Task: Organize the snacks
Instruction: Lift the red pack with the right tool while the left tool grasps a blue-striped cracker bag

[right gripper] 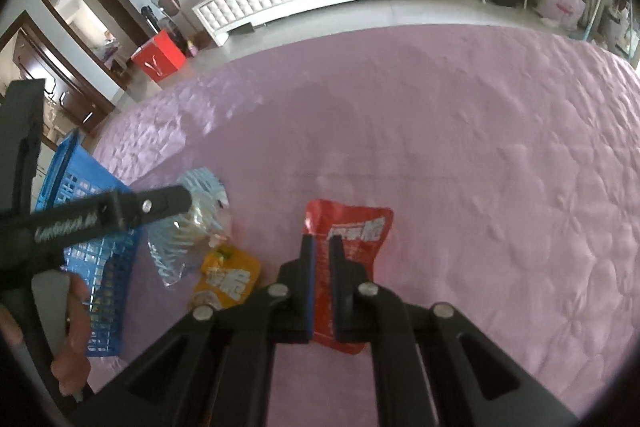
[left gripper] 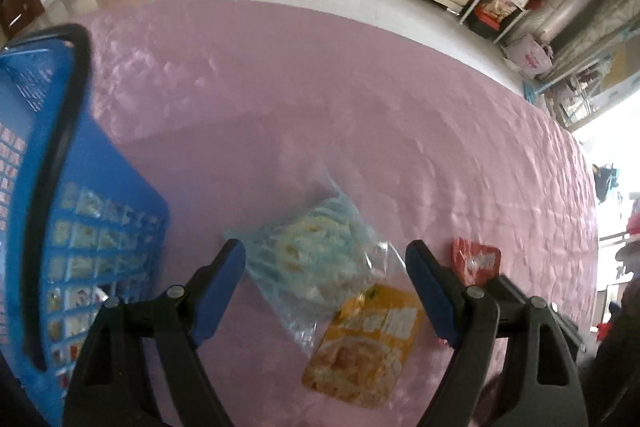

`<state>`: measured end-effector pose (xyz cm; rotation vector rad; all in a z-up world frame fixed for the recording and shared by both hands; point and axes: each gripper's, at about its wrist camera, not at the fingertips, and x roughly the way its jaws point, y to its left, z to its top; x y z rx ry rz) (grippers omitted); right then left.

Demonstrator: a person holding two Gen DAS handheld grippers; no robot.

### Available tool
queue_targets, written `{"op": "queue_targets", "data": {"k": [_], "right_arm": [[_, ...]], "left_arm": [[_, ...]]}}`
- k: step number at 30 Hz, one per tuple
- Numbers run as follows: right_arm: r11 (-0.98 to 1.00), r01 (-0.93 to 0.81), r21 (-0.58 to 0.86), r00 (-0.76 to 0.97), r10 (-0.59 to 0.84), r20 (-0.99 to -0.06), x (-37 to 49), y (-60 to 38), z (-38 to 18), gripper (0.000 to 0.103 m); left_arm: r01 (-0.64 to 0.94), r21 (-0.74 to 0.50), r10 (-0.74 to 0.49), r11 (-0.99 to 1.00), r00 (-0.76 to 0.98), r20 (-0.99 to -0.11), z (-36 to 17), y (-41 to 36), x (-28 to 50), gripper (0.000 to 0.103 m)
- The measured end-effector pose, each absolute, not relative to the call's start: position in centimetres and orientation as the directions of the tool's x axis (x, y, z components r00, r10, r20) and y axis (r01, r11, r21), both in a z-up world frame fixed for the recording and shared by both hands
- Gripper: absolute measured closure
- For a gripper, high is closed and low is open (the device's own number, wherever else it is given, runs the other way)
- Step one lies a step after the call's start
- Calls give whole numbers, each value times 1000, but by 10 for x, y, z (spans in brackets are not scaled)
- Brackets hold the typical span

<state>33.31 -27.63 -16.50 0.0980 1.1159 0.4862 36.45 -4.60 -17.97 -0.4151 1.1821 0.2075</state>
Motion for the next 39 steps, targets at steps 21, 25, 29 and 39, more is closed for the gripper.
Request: {"op": "queue_targets", "data": {"k": [21, 25, 29, 39], "right_arm": [[902, -326, 281, 348, 391, -852, 333, -279, -160, 94], [910, -312, 275, 345, 378, -859, 335, -286, -158, 94], [920, -311, 238, 348, 343, -872, 335, -290, -158, 94], [931, -311, 190, 307, 287, -907, 339, -270, -165, 10]], "left_arm": [[-268, -75, 15, 961, 318, -948, -200, -82, 384, 40], [-243, -88, -5, 966, 325, -946, -199, -83, 371, 41], [-227, -105, -21, 968, 345, -938, -194, -84, 353, 41], [-127, -44, 14, 991, 424, -906, -168, -93, 328, 41]]}}
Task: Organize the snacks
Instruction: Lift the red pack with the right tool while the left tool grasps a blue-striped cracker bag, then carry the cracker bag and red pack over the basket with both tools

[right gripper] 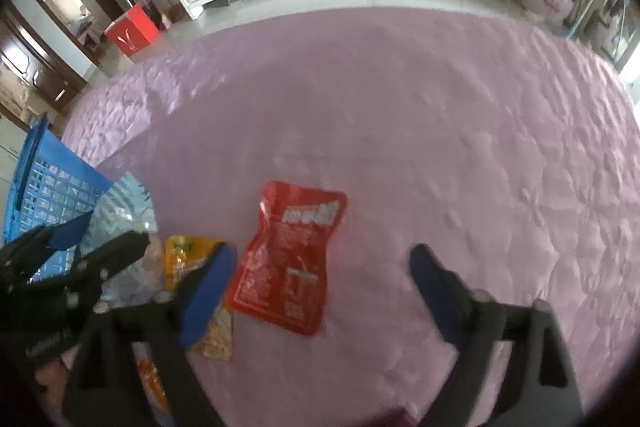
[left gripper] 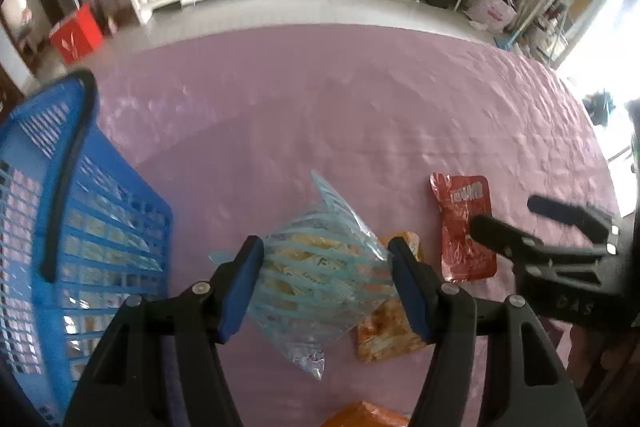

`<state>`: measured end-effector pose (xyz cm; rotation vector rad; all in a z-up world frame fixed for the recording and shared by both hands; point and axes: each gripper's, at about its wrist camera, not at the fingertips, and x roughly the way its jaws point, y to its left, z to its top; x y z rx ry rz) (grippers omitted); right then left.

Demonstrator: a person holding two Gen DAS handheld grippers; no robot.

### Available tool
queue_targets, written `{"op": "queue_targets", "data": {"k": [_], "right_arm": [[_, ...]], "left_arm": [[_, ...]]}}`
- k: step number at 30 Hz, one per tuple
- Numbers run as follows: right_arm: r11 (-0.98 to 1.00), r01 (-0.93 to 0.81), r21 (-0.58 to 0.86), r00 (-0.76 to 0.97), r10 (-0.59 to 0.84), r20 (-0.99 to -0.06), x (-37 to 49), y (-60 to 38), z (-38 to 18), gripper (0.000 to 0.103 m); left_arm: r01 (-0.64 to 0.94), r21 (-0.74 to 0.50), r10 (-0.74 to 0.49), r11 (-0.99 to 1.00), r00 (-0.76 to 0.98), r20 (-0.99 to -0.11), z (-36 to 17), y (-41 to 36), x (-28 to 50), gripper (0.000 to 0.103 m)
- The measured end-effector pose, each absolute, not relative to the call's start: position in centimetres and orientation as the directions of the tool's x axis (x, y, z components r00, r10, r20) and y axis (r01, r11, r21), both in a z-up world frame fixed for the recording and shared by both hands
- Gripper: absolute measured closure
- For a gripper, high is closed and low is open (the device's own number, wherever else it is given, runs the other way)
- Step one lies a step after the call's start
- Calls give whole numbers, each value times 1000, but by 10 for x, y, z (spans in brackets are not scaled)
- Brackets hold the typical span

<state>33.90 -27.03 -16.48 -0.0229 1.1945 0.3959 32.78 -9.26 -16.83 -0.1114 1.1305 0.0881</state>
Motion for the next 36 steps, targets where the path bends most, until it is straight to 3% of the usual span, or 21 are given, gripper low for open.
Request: {"op": "queue_targets", "data": {"k": [9, 14, 18, 21, 22, 23, 26, 29, 36], "right_arm": [[956, -262, 129, 253, 198, -947, 356, -248, -191, 10], [948, -319, -12, 315, 94, -945, 350, -229, -198, 10], [940, -341, -20, 348, 107, -931, 342, -224, -198, 14], [931, -364, -20, 365, 123, -923, 335, -221, -196, 31], [920, -390, -25, 374, 134, -918, 330, -216, -194, 51], [912, -409, -27, 375, 141, -916, 325, -212, -193, 65], [901, -429, -63, 396, 125, -910, 319, -209, -193, 69], [914, -405, -14, 400, 163, -902, 319, -220, -193, 75], [927, -355, 117, 394, 263, -881, 314, -245, -167, 75]], "left_arm": [[-94, 10, 50, 995, 438, -898, -167, -94, 318, 41], [-89, 19, 55, 996, 419, -906, -177, -93, 324, 41], [-96, 9, 48, 995, 413, -909, -179, -88, 323, 41], [-101, 21, 61, 995, 413, -909, -181, -86, 320, 41], [-101, 22, 62, 995, 412, -909, -182, -86, 319, 41], [-99, 25, 64, 995, 410, -910, -182, -86, 320, 41], [-96, 33, 70, 995, 412, -908, -181, -88, 320, 41], [-98, 26, 65, 995, 416, -907, -180, -88, 319, 41], [-75, -1, 33, 997, 449, -893, -164, -91, 304, 41]]}}
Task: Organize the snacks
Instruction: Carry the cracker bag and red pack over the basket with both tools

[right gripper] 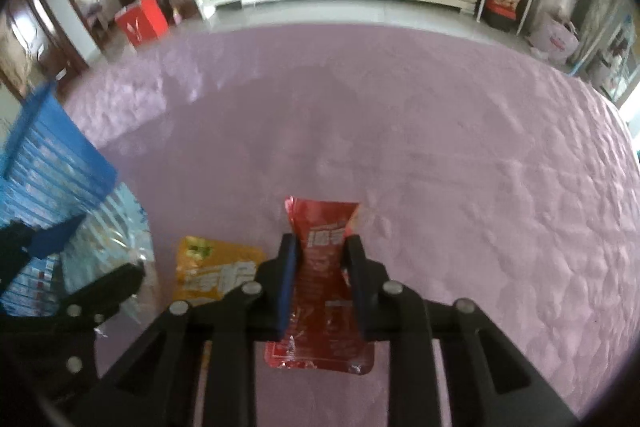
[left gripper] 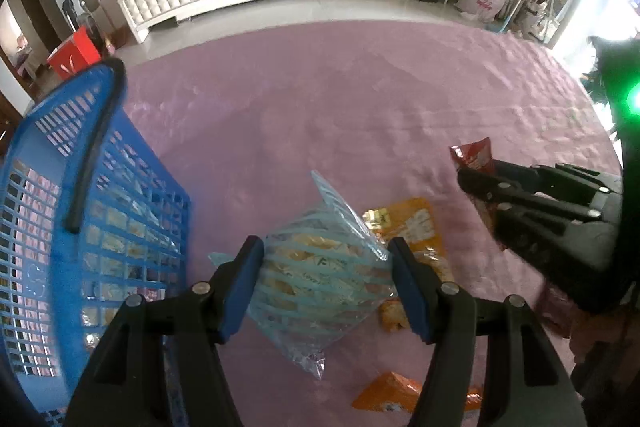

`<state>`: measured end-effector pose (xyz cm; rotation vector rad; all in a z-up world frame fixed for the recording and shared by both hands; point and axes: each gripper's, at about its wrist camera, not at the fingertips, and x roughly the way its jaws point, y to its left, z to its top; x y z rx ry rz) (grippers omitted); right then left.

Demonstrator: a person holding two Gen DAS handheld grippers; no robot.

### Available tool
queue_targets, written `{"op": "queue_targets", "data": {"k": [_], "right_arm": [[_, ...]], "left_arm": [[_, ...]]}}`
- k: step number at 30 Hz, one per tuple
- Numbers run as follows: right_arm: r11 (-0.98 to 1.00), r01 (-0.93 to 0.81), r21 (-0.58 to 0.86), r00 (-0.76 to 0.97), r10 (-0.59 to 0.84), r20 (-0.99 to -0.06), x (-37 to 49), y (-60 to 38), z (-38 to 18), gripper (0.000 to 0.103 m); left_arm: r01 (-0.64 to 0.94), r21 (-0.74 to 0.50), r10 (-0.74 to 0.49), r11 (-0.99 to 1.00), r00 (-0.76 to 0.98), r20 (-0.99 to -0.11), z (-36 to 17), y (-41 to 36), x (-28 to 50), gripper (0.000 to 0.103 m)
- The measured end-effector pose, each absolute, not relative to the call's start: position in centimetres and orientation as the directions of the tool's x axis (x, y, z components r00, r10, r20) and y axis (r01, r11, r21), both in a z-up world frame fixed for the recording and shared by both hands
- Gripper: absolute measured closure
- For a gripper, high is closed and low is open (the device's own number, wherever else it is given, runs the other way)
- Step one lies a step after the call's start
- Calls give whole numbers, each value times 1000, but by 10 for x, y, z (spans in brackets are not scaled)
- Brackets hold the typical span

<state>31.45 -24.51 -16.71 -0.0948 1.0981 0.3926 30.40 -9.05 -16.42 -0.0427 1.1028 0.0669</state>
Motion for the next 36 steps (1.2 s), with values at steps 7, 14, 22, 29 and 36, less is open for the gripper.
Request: {"op": "queue_targets", "data": {"k": [7, 14, 22, 29, 36], "right_arm": [[910, -400, 107, 474, 306, -826, 277, -250, -108, 75], [889, -453, 57, 553, 331, -765, 230, -237, -44, 75], [855, -516, 52, 576, 392, -717, 197, -195, -5, 75], [819, -567, 85, 547, 452, -704, 192, -150, 2, 75], [785, -611, 97, 508, 483, -713, 193, -104, -2, 75]], "left_arm": [[-50, -6, 22, 999, 540, -841, -119, -89, 276, 41], [-38, -19, 9, 999, 623, -782, -65, -73, 233, 41], [-42, 12, 38, 999, 680, -732, -17, -30, 193, 41], [-96, 23, 83, 995, 684, -725, 6, 34, 170, 41], [-127, 23, 102, 992, 666, -738, 5, 80, 166, 41]]}}
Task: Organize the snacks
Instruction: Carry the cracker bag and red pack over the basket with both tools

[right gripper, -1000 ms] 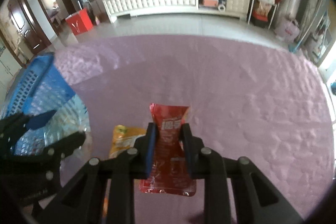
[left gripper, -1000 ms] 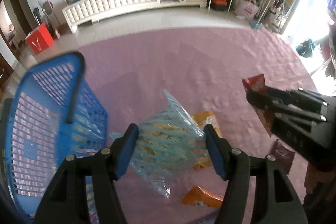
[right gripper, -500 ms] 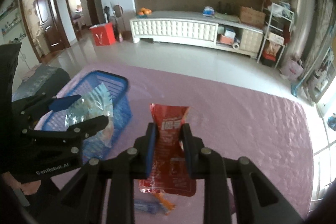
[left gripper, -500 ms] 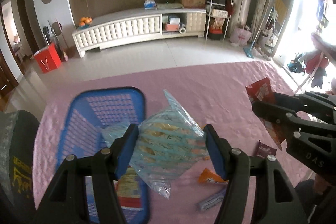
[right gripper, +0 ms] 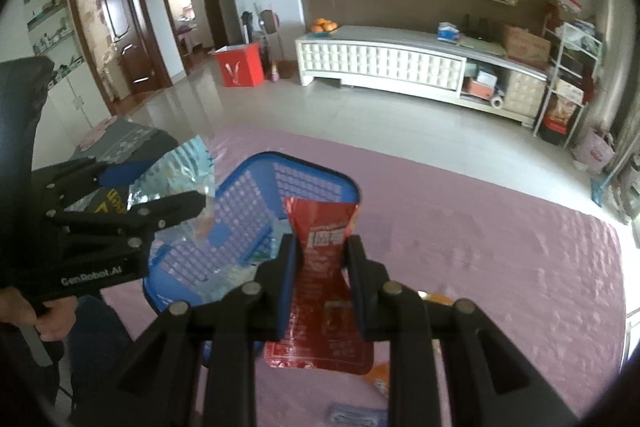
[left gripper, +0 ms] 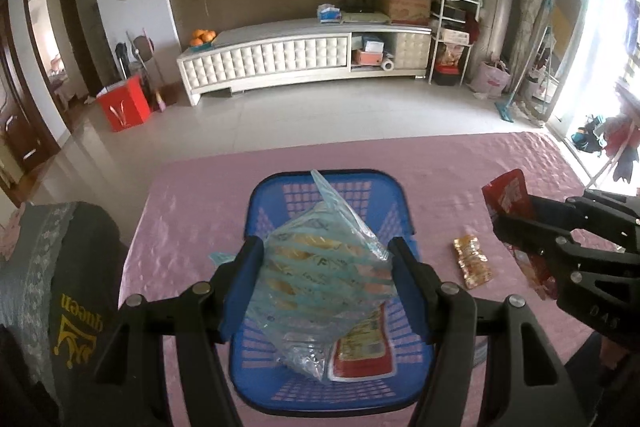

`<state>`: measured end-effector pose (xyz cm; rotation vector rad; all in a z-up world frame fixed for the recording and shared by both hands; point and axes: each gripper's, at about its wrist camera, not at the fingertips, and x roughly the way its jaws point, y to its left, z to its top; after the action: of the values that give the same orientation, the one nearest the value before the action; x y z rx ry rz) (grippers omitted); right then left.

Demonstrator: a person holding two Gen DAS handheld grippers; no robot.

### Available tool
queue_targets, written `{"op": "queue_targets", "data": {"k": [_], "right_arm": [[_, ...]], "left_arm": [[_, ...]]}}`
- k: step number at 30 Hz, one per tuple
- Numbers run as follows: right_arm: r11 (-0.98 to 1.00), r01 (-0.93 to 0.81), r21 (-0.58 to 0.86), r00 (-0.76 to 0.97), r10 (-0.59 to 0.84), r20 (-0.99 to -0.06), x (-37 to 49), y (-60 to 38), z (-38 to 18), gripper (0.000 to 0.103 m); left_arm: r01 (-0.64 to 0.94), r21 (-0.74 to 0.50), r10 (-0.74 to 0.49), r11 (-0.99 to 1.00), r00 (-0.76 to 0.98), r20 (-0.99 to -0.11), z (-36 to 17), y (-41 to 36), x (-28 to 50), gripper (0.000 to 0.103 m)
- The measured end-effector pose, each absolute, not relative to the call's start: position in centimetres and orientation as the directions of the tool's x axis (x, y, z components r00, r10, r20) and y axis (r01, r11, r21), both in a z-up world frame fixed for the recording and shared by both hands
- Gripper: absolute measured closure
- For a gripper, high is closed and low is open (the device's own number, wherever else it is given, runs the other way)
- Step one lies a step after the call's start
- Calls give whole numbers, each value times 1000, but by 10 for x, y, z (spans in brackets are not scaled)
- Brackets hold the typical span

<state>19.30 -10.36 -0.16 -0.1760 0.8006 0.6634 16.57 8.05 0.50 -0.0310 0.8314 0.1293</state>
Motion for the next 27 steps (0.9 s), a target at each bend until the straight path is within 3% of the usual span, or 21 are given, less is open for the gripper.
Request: {"op": "queue_targets", "data": {"k": [19, 25, 27], "right_arm": [[784, -613, 97, 455, 451, -768, 226, -55, -39, 75], [791, -603, 103, 455, 447, -770, 228, -56, -43, 75], [789, -606, 100, 454, 446, -772, 226, -56, -45, 75]], "left_arm": [[-86, -2, 47, 996, 559, -828, -58, 115, 223, 41], [-132, 63, 126, 989, 549, -826, -66, 119, 240, 35], [-129, 88, 146, 988, 560, -815, -64, 117, 240, 25]]}}
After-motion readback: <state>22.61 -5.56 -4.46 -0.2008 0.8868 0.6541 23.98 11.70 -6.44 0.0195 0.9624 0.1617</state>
